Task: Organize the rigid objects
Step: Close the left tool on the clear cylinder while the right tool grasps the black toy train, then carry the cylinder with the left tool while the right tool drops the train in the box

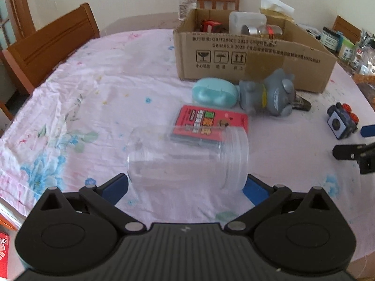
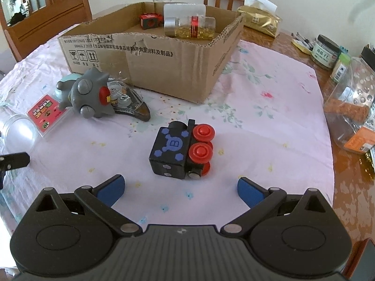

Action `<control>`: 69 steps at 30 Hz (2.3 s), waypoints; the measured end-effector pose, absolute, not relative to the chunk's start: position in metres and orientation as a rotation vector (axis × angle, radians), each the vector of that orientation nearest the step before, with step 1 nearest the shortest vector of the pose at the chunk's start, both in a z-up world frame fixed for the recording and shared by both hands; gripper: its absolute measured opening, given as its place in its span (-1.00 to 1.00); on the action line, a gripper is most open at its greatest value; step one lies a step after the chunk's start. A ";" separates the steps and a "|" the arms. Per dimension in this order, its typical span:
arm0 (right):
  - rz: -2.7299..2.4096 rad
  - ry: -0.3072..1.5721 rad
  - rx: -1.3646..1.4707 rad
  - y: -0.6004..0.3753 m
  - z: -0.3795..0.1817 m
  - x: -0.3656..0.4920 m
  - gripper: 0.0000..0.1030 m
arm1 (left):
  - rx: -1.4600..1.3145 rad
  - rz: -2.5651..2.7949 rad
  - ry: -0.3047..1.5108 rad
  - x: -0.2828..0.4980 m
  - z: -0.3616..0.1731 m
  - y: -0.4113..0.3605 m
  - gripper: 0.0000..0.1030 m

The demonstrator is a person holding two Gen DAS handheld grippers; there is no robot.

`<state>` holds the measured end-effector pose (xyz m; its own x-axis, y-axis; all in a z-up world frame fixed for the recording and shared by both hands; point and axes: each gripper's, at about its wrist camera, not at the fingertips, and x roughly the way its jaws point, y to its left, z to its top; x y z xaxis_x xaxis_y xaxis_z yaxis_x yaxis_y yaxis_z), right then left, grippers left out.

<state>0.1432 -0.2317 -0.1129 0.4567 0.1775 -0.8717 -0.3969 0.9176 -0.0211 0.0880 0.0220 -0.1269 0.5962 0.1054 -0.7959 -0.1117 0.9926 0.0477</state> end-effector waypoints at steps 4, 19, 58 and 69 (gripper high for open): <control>0.366 1.024 -0.235 -0.229 -0.114 0.144 1.00 | 0.014 0.133 0.909 0.091 -0.123 0.019 0.99; 0.414 0.993 -0.249 -0.206 -0.114 0.159 0.72 | 0.022 0.130 0.883 0.102 -0.115 0.012 0.98; 0.398 1.024 -0.328 -0.211 -0.094 0.167 0.06 | 0.125 -0.076 0.968 0.118 -0.091 0.030 0.79; 0.463 0.983 -0.350 -0.215 -0.038 0.172 0.06 | 0.167 -0.218 0.983 0.128 -0.050 0.045 0.79</control>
<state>0.1722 -0.2145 -0.0376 0.4714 0.2148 -0.8554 -0.5228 0.8492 -0.0748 0.1277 0.0445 -0.0503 0.5353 -0.1066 -0.8379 0.2569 0.9656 0.0412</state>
